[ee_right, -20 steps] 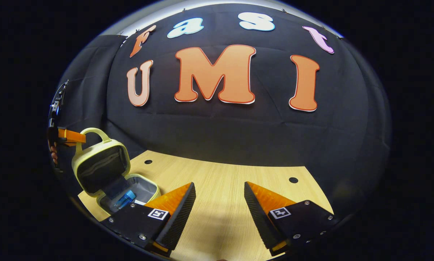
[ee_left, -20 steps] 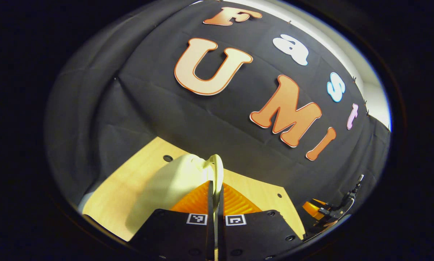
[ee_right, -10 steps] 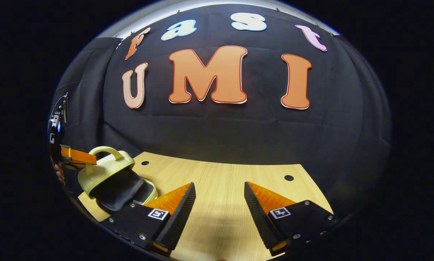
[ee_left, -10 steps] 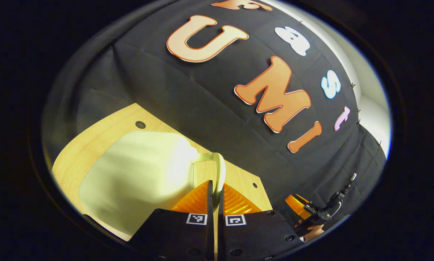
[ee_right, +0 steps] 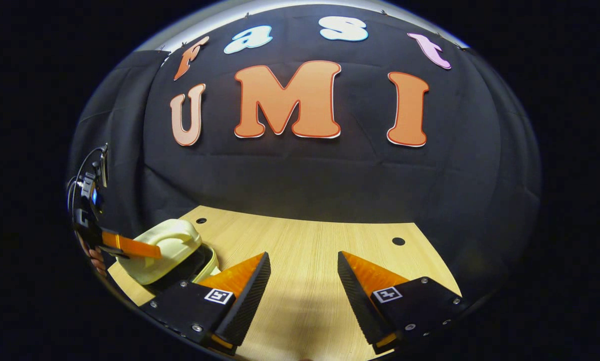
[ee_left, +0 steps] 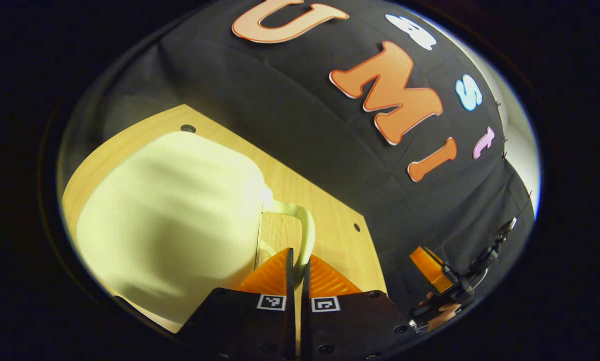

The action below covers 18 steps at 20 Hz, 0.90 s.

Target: First open the suitcase, pack the skin care products into it, and then close the suitcase.

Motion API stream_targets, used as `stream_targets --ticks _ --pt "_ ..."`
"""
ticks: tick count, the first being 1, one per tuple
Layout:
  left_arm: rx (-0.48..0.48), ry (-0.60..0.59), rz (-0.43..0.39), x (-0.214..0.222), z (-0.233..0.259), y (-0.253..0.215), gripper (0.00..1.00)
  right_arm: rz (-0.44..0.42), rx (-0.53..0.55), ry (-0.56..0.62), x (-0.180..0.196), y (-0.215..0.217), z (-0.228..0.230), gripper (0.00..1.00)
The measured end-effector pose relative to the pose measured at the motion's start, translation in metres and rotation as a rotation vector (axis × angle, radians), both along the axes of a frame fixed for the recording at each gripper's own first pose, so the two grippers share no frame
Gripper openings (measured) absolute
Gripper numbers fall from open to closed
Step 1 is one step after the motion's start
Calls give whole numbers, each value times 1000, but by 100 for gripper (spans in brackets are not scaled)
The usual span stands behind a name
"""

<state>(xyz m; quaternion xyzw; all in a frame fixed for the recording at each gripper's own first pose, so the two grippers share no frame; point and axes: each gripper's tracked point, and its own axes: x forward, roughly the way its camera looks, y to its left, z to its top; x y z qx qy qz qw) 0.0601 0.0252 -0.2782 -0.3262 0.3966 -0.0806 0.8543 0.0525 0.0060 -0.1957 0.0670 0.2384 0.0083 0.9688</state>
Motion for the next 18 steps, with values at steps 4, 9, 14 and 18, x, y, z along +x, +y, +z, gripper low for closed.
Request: stream_targets --ticks 4,9,14,18 --pt "69 45 -52 -11 -20 -15 4 2 -3 -4 -2 0 1 86" --pt "222 73 -141 -23 -46 -26 4 5 2 -4 -2 0 2 86" --pt "301 77 -255 -25 -54 -57 30 7 3 -8 -2 -1 3 86" --pt "284 -34 -286 -15 -29 -83 67 -3 3 -17 -3 -6 5 86"
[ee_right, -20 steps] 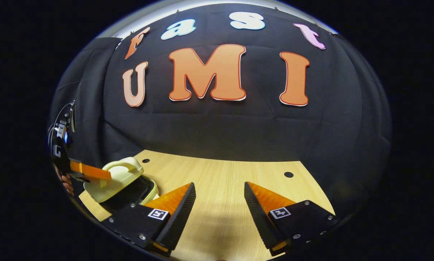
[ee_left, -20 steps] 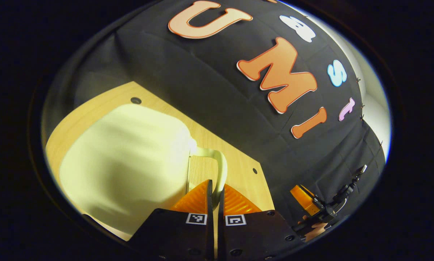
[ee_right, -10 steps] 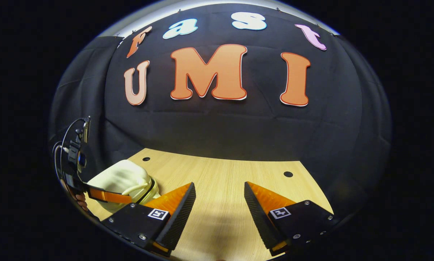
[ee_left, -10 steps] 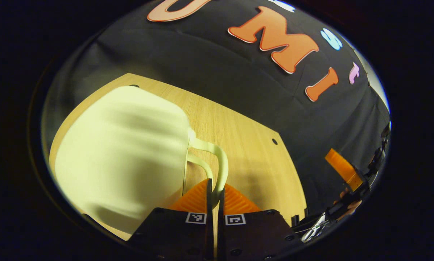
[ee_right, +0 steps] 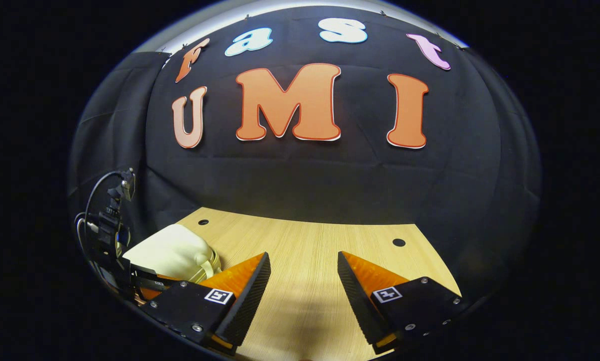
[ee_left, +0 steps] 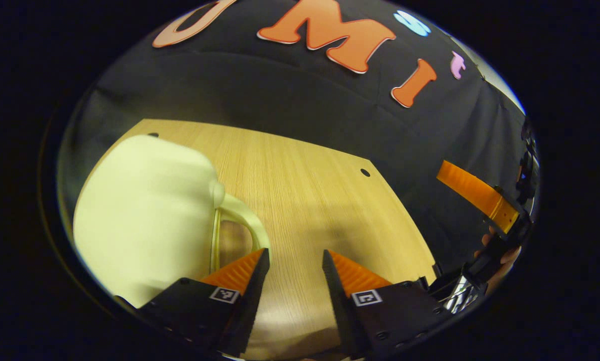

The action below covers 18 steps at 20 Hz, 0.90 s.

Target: First open the suitcase, pack the skin care products into it, and then close the suitcase.

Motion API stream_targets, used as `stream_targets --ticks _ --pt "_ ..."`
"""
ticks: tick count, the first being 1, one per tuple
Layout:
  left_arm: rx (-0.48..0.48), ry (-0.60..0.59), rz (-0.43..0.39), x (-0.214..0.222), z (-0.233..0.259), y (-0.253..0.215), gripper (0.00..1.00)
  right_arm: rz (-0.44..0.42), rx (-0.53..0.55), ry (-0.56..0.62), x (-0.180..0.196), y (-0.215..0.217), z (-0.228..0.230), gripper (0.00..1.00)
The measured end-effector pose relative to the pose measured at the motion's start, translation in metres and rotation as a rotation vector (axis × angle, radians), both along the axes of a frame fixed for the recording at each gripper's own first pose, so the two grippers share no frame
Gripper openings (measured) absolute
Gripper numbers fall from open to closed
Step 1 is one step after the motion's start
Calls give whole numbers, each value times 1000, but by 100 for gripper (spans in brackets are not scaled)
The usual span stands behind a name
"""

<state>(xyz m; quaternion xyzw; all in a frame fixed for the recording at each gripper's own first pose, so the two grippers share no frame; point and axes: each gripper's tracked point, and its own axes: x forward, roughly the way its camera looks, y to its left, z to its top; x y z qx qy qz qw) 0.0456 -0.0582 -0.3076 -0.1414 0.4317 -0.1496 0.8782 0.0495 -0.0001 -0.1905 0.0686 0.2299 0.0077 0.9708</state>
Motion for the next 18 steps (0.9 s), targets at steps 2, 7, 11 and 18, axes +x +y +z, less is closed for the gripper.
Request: stream_targets --ticks 2,7,11,18 --pt "41 -89 -13 11 21 -4 72 -13 -1 -11 2 -4 4 86" --pt "253 -392 22 42 77 22 89 -41 -41 -121 11 -9 37 86" --pt "279 -498 87 57 115 33 90 -31 -51 -168 14 -2 52 86" --pt "285 -640 173 77 181 41 90 4 -51 -237 13 14 77 86"
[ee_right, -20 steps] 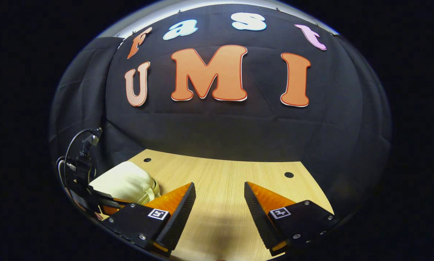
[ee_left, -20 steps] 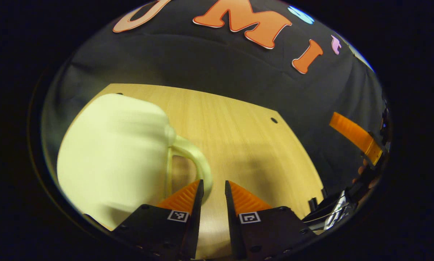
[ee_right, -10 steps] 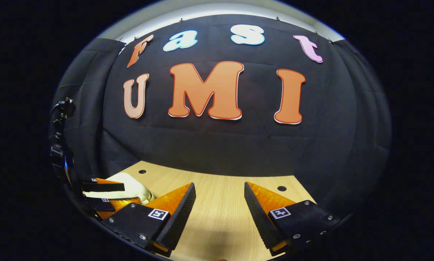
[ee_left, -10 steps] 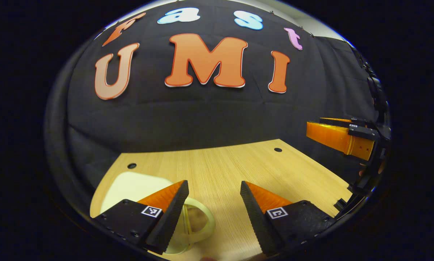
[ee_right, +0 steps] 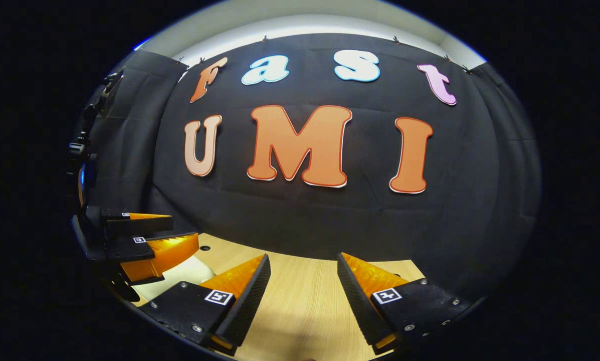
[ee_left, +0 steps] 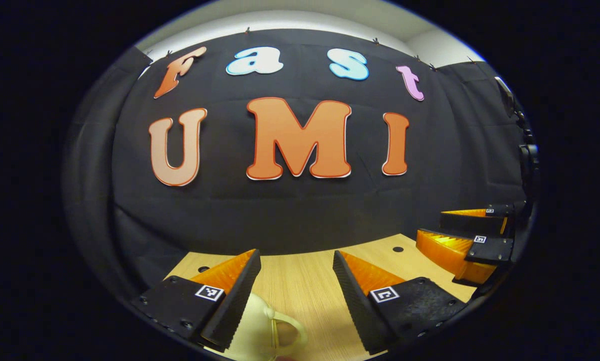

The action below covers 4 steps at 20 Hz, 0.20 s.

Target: First open the suitcase, pack the skin care products into it, and then close the suitcase.

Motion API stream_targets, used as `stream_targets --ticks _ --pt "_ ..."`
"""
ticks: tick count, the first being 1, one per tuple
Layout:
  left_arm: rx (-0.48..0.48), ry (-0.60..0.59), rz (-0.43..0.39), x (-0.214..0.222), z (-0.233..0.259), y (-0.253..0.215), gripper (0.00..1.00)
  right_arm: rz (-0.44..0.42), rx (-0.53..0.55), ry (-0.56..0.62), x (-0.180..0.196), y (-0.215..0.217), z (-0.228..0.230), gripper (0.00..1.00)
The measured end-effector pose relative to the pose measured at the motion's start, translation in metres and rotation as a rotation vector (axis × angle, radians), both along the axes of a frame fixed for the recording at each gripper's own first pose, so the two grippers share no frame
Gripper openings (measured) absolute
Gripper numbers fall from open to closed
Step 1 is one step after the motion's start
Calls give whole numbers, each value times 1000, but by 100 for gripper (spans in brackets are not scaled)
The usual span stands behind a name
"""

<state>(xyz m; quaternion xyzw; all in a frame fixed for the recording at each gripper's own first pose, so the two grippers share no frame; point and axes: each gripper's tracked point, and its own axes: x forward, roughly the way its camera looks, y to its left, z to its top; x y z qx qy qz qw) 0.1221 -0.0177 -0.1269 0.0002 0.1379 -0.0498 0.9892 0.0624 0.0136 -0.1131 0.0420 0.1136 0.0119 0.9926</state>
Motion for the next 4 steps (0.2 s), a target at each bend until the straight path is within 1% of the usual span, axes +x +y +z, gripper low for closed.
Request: stream_targets --ticks 2,4 --pt "-17 -26 15 -2 7 -2 90 6 -1 -11 -1 1 2 86" --pt "-5 -42 26 0 13 -3 90 11 -11 -11 -4 1 1 86"
